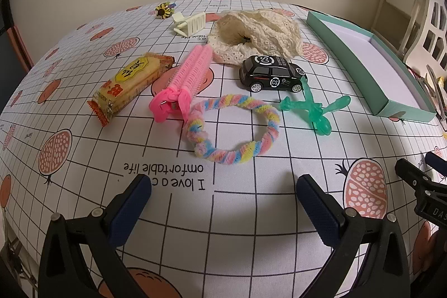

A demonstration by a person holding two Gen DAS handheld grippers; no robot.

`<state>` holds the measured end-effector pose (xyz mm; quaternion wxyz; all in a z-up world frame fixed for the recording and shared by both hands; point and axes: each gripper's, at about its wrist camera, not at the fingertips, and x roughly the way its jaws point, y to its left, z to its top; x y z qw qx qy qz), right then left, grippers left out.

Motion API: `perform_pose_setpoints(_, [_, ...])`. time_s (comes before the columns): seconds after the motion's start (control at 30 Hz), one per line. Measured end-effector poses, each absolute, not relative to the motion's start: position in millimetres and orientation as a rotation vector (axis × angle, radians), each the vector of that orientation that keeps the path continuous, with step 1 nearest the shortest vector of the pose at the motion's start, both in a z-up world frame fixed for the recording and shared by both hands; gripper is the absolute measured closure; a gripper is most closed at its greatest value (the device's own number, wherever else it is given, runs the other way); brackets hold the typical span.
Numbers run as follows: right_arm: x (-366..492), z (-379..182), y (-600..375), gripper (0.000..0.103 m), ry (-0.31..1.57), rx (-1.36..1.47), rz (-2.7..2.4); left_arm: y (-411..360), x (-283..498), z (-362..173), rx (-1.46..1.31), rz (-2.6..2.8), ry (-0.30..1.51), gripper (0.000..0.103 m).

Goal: Organize objects
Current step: 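Move left tool to the rainbow pipe-cleaner ring while right tool approaches the green plastic toy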

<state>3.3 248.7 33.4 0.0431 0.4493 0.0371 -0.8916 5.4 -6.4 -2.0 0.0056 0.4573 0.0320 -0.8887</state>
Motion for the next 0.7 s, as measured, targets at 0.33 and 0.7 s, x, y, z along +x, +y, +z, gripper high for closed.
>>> perform_pose_setpoints(0.33, [3,33,249,0.000,0.112,1.376,-2.726,-6,5,-1,1.463,-2.767,0.104,0.000])
perform_pose_setpoints(0.7, [-3,49,241,0.000,0.064,1.358,-2.668,-11,1,15,1.477,-2.770,0.123,0.000])
